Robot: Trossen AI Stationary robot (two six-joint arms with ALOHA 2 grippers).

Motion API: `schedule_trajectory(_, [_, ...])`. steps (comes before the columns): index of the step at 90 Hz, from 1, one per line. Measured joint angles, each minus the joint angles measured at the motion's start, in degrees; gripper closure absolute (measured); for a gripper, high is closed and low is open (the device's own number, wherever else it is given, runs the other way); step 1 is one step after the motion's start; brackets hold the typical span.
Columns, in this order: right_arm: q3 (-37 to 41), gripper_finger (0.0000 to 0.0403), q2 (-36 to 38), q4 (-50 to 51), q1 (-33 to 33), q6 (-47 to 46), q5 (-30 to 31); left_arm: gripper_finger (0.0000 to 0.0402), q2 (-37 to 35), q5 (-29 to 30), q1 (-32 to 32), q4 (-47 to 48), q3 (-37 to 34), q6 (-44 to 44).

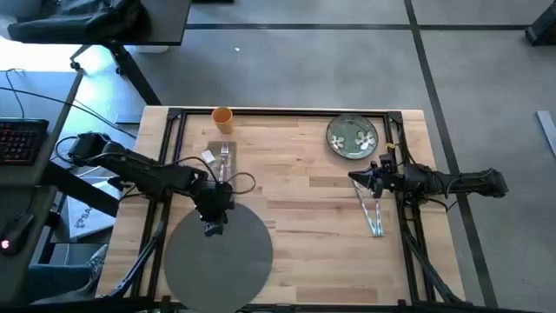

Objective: Set table place
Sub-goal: Move the gray table mat to the center of the table

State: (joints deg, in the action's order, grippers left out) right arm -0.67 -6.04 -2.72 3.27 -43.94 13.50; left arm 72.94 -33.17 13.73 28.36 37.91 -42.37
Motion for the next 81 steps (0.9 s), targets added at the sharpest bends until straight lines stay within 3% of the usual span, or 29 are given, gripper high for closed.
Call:
schedule_trajectory(41, [0.0, 0.0403, 0.0, 0.0, 0.0, 0.42, 0.0, 0.0397, 6.19, -5.15, 3.4, -12.52, 0.11, 1.87])
schedule_trajectory(58, [0.0, 0.0403, 0.0, 0.0, 0.0, 0.36, 0.0, 0.0397, 10.21, -10.06, 1.08, -24.83, 0.17, 2.95])
schedule_trajectory(81, [0.0, 0.0403, 0.0, -0.02, 0.0, 0.31, 0.0, 0.0397, 16.4, -14.36, 2.01, -22.36, 0.11, 2.64])
